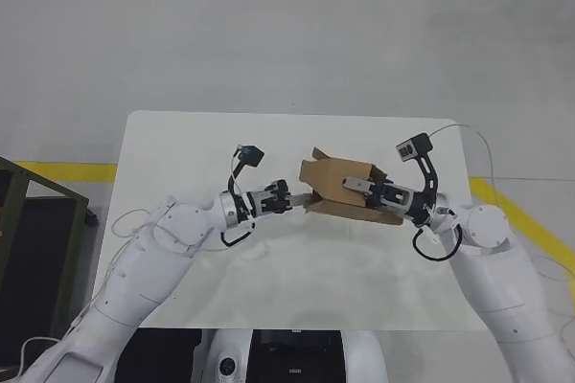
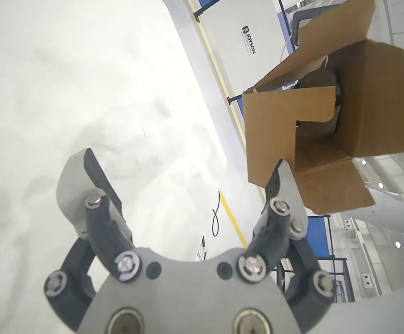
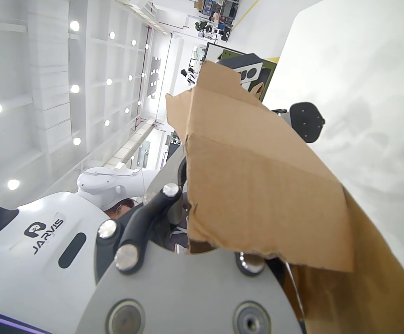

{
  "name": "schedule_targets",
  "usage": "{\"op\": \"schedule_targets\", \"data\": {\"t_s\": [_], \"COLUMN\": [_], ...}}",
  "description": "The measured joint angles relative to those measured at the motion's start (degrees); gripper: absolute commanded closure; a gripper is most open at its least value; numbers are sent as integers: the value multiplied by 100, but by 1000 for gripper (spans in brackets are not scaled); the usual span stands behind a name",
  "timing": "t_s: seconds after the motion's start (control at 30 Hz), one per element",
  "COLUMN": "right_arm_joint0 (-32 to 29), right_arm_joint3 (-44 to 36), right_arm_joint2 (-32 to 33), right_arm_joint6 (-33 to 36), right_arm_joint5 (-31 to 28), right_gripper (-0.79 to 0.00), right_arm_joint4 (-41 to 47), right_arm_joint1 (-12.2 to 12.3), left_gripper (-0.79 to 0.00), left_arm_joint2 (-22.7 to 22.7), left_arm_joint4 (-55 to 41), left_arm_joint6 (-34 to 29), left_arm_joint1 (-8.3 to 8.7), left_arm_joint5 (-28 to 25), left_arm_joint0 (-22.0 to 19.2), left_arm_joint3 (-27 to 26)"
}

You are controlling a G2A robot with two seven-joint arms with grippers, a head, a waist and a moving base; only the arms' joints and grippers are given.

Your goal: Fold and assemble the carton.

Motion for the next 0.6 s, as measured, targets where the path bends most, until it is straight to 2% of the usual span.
{"op": "schedule_targets", "data": {"t_s": [0.6], "right_arm_joint0": [14], "right_arm_joint3": [-102], "right_arm_joint2": [-135], "right_arm_joint6": [250], "right_arm_joint5": [-45], "right_gripper": [0], "right_arm_joint4": [-16], "right_arm_joint1": [-7], "left_gripper": [-785], "left_arm_joint2": [88], "left_arm_joint4": [-308], "left_arm_joint6": [-69], "left_arm_joint1": [-60], "left_arm_joint5": [81], "left_arm_joint0": [-159], "left_arm_joint3": [60]}}
